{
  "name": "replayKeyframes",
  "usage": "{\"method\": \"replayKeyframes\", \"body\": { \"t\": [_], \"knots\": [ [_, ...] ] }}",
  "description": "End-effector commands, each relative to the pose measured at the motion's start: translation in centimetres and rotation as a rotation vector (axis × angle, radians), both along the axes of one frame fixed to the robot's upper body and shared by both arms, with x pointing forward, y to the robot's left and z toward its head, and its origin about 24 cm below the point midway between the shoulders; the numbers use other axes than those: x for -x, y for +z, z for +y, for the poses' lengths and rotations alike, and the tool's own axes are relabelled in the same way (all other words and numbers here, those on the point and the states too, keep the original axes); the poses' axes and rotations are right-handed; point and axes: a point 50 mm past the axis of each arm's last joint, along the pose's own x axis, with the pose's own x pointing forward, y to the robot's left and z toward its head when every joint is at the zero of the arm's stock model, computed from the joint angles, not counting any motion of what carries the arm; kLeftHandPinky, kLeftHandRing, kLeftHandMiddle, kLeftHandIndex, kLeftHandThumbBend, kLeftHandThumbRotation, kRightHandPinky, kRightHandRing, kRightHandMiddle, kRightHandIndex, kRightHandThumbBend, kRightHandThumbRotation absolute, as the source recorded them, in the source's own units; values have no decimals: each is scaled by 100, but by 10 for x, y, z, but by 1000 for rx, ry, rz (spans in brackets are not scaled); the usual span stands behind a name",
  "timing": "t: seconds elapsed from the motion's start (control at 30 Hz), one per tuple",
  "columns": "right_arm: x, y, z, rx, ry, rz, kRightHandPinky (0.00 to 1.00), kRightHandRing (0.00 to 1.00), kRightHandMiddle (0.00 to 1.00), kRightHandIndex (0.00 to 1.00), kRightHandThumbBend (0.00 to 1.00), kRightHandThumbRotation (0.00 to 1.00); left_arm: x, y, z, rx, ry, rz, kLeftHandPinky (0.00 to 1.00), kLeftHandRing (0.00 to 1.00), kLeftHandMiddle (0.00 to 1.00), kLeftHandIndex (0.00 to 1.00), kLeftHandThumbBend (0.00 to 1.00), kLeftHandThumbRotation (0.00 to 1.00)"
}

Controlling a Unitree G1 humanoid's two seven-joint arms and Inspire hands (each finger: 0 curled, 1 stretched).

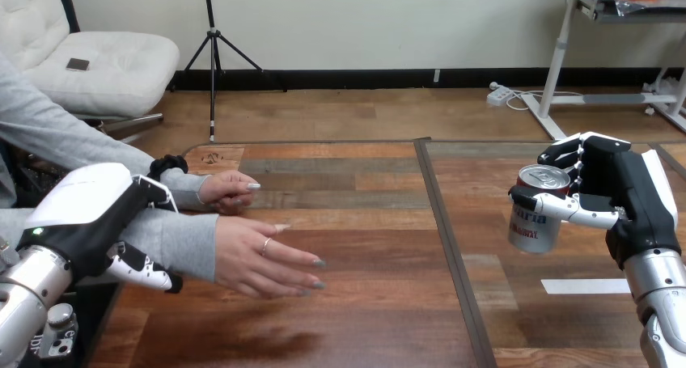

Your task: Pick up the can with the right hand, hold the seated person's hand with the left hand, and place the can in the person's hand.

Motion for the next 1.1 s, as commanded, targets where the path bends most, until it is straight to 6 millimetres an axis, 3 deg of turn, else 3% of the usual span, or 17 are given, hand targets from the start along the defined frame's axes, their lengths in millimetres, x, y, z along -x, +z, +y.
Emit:
{"method": "replayKeyframes", "body": {
  "t": [0.0, 1.07],
  "knots": [
    [-14, 29, 4, 14, 16, -131, 19, 23, 38, 40, 89, 0, -13, 55, 0, 25, -20, -284, 19, 23, 31, 44, 90, 0],
    [-15, 28, 7, -5, 32, -124, 26, 30, 40, 40, 87, 0, -8, 49, -6, 75, -22, -448, 17, 21, 31, 42, 90, 0]
  ]
}}
